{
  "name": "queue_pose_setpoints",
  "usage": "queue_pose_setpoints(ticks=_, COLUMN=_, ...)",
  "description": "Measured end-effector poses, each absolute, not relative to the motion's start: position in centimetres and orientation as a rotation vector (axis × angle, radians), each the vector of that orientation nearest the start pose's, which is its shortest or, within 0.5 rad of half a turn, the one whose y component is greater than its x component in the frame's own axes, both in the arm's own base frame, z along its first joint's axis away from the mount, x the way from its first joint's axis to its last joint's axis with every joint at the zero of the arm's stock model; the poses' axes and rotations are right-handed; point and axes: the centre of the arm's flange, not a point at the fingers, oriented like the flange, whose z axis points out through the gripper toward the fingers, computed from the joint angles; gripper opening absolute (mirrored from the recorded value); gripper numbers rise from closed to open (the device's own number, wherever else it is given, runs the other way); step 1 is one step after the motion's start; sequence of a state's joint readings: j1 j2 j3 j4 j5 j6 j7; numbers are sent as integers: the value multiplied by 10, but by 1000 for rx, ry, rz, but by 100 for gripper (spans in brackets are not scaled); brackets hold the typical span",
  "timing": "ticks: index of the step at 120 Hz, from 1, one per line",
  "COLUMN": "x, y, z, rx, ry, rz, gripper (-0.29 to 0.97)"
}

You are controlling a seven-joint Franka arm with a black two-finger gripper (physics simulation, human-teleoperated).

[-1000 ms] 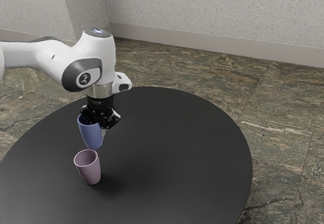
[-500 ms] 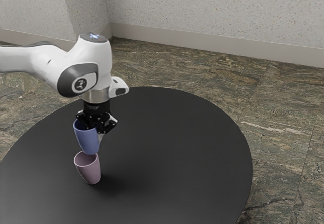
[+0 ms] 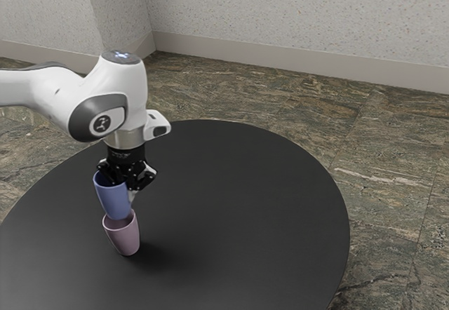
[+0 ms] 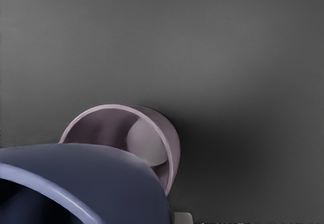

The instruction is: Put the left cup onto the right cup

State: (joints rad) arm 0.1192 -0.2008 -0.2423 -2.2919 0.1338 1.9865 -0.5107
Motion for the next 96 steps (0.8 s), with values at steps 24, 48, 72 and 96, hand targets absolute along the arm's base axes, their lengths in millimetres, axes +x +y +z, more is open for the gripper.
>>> queue_pose_setpoints(ticks=24, x=465, y=-51, z=423, rx=-2902, ry=-508, rz=76, gripper=-10)
queue_pose_setpoints(ticks=48, x=463, y=-49, z=420, rx=-2899, ry=-522, rz=84, gripper=-10)
queue_pose_setpoints(ticks=72, x=459, y=-46, z=417, rx=-2896, ry=-543, rz=87, gripper=-10)
queue_pose_setpoints(ticks=96, x=457, y=-43, z=418, rx=-2895, ry=-562, rz=81, gripper=-10)
